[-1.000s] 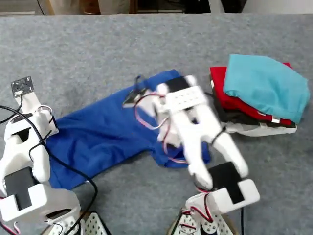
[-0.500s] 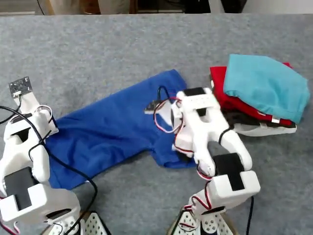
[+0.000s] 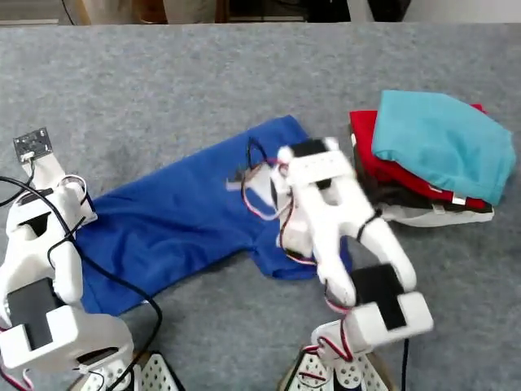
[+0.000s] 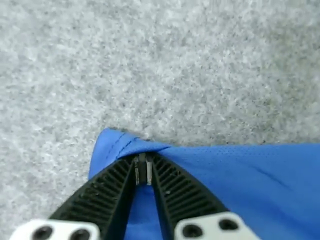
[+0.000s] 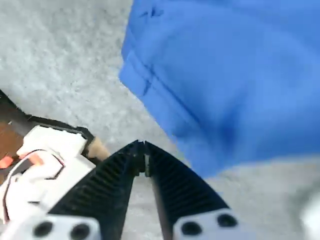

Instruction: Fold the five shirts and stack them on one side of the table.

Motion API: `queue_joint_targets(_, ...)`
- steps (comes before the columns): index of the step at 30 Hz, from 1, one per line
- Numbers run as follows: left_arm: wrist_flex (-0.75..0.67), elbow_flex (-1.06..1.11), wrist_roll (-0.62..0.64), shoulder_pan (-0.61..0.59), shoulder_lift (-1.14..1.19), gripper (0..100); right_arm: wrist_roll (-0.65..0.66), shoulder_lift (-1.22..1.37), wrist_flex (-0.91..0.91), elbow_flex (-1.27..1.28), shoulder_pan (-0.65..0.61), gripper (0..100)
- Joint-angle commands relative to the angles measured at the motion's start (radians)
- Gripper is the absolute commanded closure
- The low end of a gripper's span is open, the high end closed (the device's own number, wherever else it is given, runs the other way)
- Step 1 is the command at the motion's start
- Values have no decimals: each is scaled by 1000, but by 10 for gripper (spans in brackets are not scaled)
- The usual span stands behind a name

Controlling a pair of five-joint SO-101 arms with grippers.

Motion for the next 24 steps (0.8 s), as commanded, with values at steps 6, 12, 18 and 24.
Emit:
queue_joint_targets(6,-11,-38,6,-26,1,981,-167,104,-133,-685,7,997)
queue_joint_targets(12,-17,-48,12,-28,4,981,-221,598,-273,-1021,19,996)
queue_joint_targets(18,-17,-40,8,-26,1,981,-330,1036,-252,-1440,101,996)
queue_joint_targets(24,-20,-38,6,-23,1,982,-325,1303,-180,-1900,182,996)
